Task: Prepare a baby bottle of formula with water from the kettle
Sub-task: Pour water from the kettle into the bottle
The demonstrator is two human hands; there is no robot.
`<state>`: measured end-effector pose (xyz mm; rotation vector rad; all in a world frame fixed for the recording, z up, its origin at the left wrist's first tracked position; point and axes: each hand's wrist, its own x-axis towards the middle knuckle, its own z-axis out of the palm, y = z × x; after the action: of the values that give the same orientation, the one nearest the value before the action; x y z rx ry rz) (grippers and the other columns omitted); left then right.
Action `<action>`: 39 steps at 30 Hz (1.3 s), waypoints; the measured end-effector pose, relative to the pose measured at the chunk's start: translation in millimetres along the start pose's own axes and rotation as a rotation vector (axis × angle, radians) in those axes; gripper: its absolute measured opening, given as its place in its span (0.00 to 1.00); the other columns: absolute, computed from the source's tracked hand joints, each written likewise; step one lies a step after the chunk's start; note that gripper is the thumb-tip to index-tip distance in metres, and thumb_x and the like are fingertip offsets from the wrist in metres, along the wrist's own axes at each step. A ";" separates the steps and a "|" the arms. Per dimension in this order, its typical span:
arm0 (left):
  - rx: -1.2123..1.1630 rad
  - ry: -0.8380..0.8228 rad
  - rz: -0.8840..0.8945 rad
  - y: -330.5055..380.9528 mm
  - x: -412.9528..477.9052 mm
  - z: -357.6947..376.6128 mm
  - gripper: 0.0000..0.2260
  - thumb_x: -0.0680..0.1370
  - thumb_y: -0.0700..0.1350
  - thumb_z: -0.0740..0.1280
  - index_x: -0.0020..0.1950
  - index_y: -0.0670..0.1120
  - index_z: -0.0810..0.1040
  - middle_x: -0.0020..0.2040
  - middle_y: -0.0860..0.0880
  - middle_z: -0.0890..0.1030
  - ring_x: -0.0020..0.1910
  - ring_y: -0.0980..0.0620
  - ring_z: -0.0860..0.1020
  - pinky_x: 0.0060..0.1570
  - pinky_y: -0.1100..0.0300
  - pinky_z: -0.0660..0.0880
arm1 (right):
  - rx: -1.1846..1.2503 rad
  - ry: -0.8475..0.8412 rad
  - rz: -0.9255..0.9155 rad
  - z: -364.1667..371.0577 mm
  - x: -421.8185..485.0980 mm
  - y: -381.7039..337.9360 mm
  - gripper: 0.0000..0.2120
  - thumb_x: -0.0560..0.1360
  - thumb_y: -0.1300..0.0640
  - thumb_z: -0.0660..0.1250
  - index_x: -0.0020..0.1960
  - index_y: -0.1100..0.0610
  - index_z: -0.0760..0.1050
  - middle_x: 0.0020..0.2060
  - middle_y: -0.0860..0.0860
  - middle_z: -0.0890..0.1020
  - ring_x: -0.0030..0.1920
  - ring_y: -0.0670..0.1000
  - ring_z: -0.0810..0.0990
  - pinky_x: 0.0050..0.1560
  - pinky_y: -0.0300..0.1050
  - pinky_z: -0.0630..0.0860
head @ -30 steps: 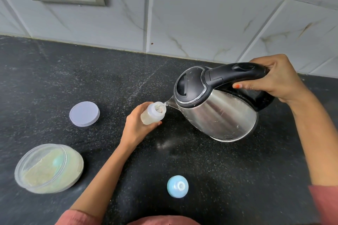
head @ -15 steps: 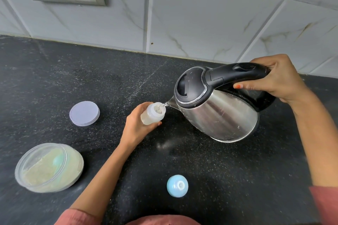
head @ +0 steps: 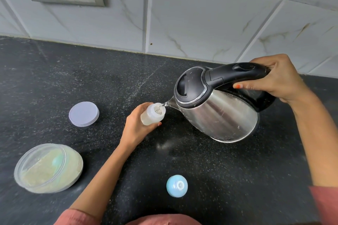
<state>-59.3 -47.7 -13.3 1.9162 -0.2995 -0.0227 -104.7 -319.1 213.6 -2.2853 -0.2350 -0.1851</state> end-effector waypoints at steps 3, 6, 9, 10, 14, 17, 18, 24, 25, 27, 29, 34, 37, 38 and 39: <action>0.001 0.000 0.000 0.1 -0.2 -0.4 0.27 0.63 0.42 0.79 0.60 0.50 0.74 0.57 0.56 0.78 0.58 0.56 0.75 0.57 0.64 0.68 | 0.002 0.003 0.005 -0.3 -0.5 0.1 0.10 0.53 0.46 0.75 0.34 0.39 0.80 0.28 0.36 0.81 0.30 0.37 0.77 0.32 0.26 0.69; 0.004 0.004 0.002 0.2 -0.3 -1.6 0.27 0.63 0.42 0.79 0.60 0.50 0.74 0.57 0.56 0.78 0.57 0.56 0.74 0.56 0.64 0.67 | 0.004 0.007 0.006 -1.1 -0.8 -0.6 0.11 0.53 0.46 0.75 0.34 0.39 0.80 0.28 0.36 0.81 0.30 0.37 0.77 0.32 0.26 0.69; 0.004 0.004 0.004 0.8 -0.2 -2.0 0.27 0.63 0.42 0.79 0.60 0.49 0.74 0.57 0.56 0.78 0.57 0.56 0.74 0.57 0.65 0.67 | -0.007 0.001 0.003 -0.9 -1.0 -2.1 0.11 0.53 0.47 0.75 0.35 0.38 0.80 0.28 0.35 0.81 0.30 0.36 0.77 0.33 0.24 0.69; 0.003 0.001 0.002 1.2 -0.1 -1.8 0.27 0.63 0.42 0.79 0.60 0.49 0.74 0.57 0.56 0.78 0.57 0.56 0.74 0.57 0.64 0.67 | -0.011 0.000 0.002 -0.8 -1.3 -2.2 0.11 0.53 0.48 0.75 0.35 0.38 0.80 0.28 0.35 0.81 0.31 0.36 0.77 0.32 0.24 0.68; 0.011 -0.002 -0.001 2.2 0.3 -0.8 0.27 0.63 0.42 0.79 0.60 0.48 0.75 0.57 0.55 0.78 0.57 0.57 0.74 0.55 0.72 0.65 | -0.004 0.002 0.005 -1.4 -1.6 -2.1 0.11 0.53 0.49 0.75 0.35 0.38 0.80 0.28 0.35 0.81 0.31 0.36 0.77 0.33 0.25 0.69; 0.005 -0.001 -0.003 2.7 0.7 -0.8 0.27 0.63 0.42 0.79 0.60 0.48 0.75 0.56 0.56 0.78 0.56 0.58 0.74 0.52 0.77 0.64 | -0.008 0.000 0.005 -1.2 -1.7 -1.8 0.11 0.53 0.49 0.75 0.34 0.39 0.80 0.28 0.35 0.81 0.31 0.35 0.77 0.33 0.24 0.69; 0.004 -0.003 -0.003 2.9 0.8 -0.9 0.27 0.63 0.42 0.79 0.60 0.48 0.75 0.57 0.56 0.78 0.57 0.58 0.74 0.53 0.75 0.65 | -0.008 0.000 0.005 -1.0 -1.8 -1.7 0.10 0.53 0.49 0.75 0.34 0.41 0.81 0.28 0.35 0.81 0.31 0.35 0.77 0.33 0.24 0.69; 0.012 0.000 0.001 4.2 0.2 -0.7 0.28 0.63 0.42 0.79 0.60 0.48 0.74 0.56 0.57 0.77 0.57 0.58 0.74 0.55 0.70 0.65 | -0.010 0.006 0.012 -1.6 -2.2 -1.1 0.11 0.53 0.49 0.75 0.34 0.40 0.81 0.29 0.36 0.82 0.32 0.37 0.78 0.34 0.26 0.70; 0.014 0.000 -0.001 4.1 0.3 -0.9 0.28 0.63 0.42 0.79 0.60 0.48 0.74 0.56 0.57 0.77 0.57 0.58 0.74 0.54 0.71 0.65 | -0.011 0.004 0.010 -1.4 -2.1 -1.2 0.11 0.53 0.49 0.75 0.35 0.40 0.81 0.29 0.36 0.82 0.32 0.37 0.78 0.34 0.25 0.70; 0.019 -0.003 -0.002 4.2 0.6 -1.2 0.28 0.63 0.42 0.79 0.61 0.48 0.74 0.57 0.57 0.77 0.56 0.57 0.74 0.54 0.72 0.65 | -0.016 0.000 0.006 -0.7 -1.8 -1.5 0.11 0.54 0.50 0.75 0.35 0.38 0.80 0.29 0.35 0.81 0.31 0.36 0.78 0.33 0.25 0.69; 0.024 -0.004 0.003 4.1 0.7 -1.5 0.28 0.63 0.41 0.79 0.61 0.47 0.74 0.57 0.56 0.77 0.57 0.57 0.74 0.54 0.71 0.65 | -0.015 0.001 0.006 -0.6 -1.7 -1.5 0.12 0.54 0.51 0.75 0.35 0.38 0.80 0.29 0.35 0.81 0.31 0.36 0.78 0.33 0.25 0.69; 0.030 0.003 0.009 3.5 0.7 -2.6 0.28 0.63 0.42 0.79 0.61 0.48 0.74 0.57 0.56 0.77 0.57 0.57 0.73 0.55 0.69 0.65 | -0.013 0.003 0.011 -1.0 -1.3 -1.8 0.12 0.53 0.48 0.75 0.35 0.38 0.80 0.29 0.35 0.81 0.32 0.36 0.78 0.34 0.25 0.70; 0.029 0.004 0.009 3.4 0.9 -2.2 0.27 0.63 0.42 0.79 0.60 0.49 0.74 0.56 0.57 0.77 0.56 0.58 0.73 0.55 0.70 0.65 | -0.010 0.001 0.008 -0.1 -1.4 -1.8 0.12 0.53 0.48 0.75 0.35 0.38 0.80 0.29 0.35 0.81 0.32 0.36 0.78 0.34 0.25 0.70; 0.027 0.004 0.008 3.4 0.8 -2.1 0.27 0.63 0.42 0.79 0.60 0.49 0.74 0.56 0.57 0.77 0.56 0.58 0.73 0.55 0.68 0.66 | -0.007 0.002 0.009 0.1 -1.4 -1.8 0.12 0.53 0.48 0.75 0.35 0.38 0.80 0.29 0.35 0.81 0.31 0.36 0.78 0.34 0.25 0.70; 0.025 0.005 0.007 3.4 0.8 -2.0 0.27 0.63 0.42 0.79 0.60 0.49 0.74 0.56 0.58 0.77 0.56 0.58 0.73 0.55 0.67 0.66 | -0.004 0.004 0.009 0.3 -1.3 -1.8 0.12 0.53 0.47 0.75 0.35 0.38 0.80 0.29 0.35 0.81 0.31 0.37 0.78 0.34 0.25 0.70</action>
<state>-58.9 -47.2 -9.4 1.9398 -0.3046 -0.0096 -106.4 -317.9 214.5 -2.2897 -0.2221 -0.1852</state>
